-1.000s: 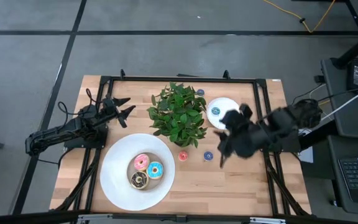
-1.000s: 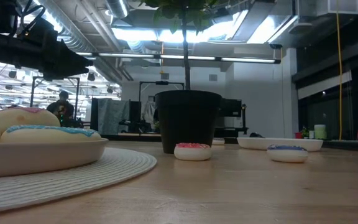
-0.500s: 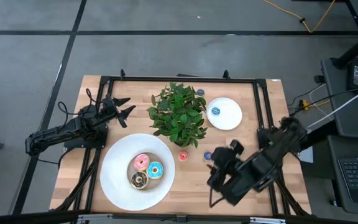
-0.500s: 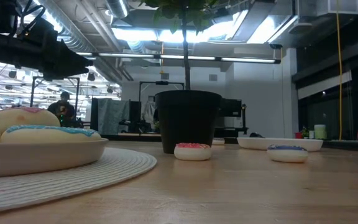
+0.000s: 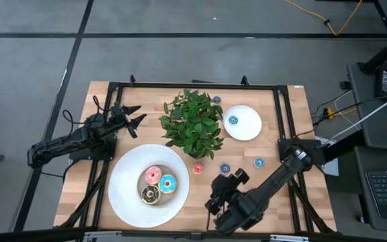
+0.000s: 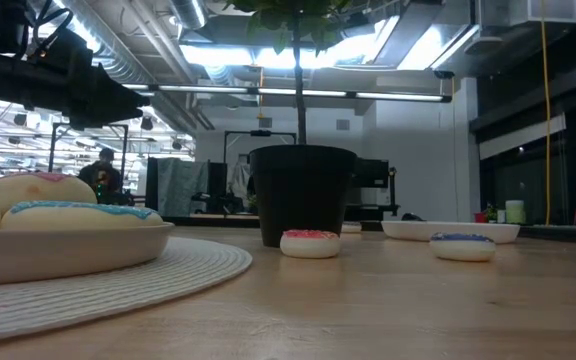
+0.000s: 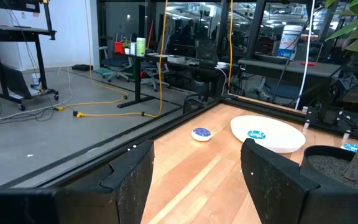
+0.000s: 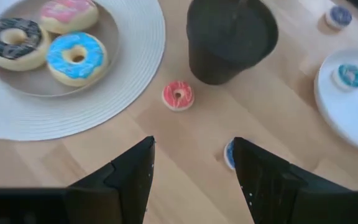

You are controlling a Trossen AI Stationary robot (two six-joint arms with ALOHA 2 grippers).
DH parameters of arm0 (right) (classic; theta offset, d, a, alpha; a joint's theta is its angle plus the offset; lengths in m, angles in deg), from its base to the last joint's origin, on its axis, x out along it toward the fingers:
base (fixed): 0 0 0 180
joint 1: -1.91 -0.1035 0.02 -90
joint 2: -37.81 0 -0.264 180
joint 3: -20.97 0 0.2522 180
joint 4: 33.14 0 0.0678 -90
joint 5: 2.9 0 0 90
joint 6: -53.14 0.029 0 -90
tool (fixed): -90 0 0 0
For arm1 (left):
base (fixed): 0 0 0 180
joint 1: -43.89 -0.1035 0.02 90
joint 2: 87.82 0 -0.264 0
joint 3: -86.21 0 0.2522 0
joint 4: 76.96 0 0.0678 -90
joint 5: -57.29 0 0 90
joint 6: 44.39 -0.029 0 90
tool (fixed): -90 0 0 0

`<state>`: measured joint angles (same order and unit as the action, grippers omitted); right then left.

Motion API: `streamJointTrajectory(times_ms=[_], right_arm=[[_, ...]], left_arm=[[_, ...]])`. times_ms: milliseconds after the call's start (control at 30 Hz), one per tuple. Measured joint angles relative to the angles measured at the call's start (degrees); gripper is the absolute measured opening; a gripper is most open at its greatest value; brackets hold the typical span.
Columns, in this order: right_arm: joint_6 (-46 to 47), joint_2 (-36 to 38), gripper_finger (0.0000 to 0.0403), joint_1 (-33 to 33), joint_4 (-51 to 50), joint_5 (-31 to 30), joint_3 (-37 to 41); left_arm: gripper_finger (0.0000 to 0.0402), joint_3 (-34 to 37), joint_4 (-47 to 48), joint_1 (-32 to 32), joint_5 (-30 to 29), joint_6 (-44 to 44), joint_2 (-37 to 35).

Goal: Pick & Place donuts
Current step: Put the small red donut on the white plate

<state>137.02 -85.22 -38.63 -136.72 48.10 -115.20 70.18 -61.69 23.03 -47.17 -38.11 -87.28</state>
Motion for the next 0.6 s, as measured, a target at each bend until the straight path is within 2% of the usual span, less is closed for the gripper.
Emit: streamJointTrajectory(times_ms=[300,600], right_arm=[[14.95,-7.71,0.0218,4.03,0.53,3.55,0.0],[16.37,-13.04,0.0218,10.9,5.59,6.17,0.0]], left_arm=[[0.0233,0.0,0.0,0.02,0.0,0.0,0.0],[0.0233,0.0,0.0,0.0,0.0,0.0,0.0]])
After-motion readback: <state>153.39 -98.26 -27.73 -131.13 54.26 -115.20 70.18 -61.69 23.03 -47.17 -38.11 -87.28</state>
